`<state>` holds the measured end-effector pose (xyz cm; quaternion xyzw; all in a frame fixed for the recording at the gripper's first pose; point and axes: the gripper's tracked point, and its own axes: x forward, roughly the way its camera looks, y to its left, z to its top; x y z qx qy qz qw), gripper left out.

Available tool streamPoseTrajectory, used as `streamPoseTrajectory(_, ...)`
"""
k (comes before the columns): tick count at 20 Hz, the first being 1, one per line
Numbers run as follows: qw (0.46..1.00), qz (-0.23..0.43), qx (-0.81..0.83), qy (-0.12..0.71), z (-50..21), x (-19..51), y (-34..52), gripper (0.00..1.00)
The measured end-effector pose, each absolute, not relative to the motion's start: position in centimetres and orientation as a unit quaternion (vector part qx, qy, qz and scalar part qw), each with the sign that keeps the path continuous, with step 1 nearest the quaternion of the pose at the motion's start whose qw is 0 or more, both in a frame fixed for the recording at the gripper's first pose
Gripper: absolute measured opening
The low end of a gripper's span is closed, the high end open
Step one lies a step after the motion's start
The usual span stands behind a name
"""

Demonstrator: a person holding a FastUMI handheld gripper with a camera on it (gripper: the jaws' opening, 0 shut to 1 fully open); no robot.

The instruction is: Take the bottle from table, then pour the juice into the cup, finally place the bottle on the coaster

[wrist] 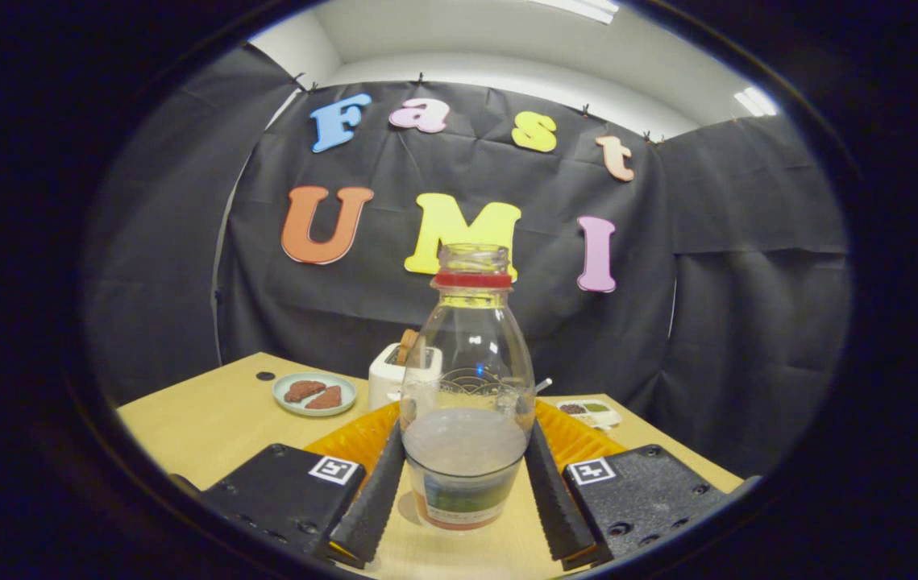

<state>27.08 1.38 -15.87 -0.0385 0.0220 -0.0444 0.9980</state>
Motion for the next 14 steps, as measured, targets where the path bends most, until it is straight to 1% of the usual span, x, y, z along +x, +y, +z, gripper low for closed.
streamPoseTrajectory(2,0.998,-0.044,-0.034,0.025,-17.5,28.5,1.1,0.8)
streamPoseTrajectory(11,0.998,0.001,0.005,0.057,-24.1,33.4,3.3,0.8)
streamPoseTrajectory(14,0.998,-0.002,0.008,0.054,-25.3,35.1,3.0,0.8)
